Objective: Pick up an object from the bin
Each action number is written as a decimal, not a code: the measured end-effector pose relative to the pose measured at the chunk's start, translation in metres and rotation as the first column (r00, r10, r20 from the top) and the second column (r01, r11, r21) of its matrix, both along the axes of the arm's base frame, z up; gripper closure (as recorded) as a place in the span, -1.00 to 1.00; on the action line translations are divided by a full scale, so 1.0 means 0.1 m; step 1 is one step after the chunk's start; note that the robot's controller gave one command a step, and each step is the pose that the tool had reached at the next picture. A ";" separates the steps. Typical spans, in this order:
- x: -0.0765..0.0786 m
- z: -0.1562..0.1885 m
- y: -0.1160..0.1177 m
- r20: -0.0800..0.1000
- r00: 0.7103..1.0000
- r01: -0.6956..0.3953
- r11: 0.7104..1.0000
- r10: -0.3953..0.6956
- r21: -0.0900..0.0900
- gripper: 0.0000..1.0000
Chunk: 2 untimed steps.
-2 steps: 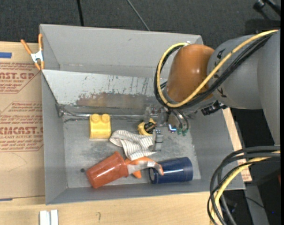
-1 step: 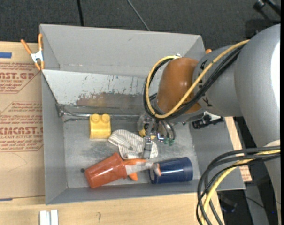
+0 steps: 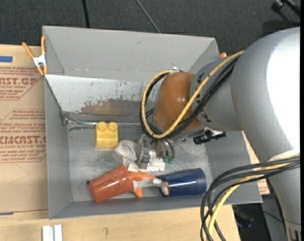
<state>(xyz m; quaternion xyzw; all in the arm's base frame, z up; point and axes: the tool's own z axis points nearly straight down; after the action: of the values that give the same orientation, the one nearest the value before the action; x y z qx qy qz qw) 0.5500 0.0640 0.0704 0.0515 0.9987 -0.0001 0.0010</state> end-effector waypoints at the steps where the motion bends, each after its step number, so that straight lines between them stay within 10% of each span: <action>1: 0.00 0.00 0.00 0.000 1.000 0.000 1.000 0.000 0.000 1.00; 2: 0.00 0.01 0.00 -0.001 1.000 0.001 1.000 -0.001 0.000 1.00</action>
Offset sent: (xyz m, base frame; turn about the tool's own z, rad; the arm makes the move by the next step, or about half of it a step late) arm 0.0002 0.0000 0.0168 0.0000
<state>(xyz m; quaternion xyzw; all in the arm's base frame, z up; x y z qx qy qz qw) 0.5498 0.0639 0.0718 0.0518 0.9987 -0.0002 0.0007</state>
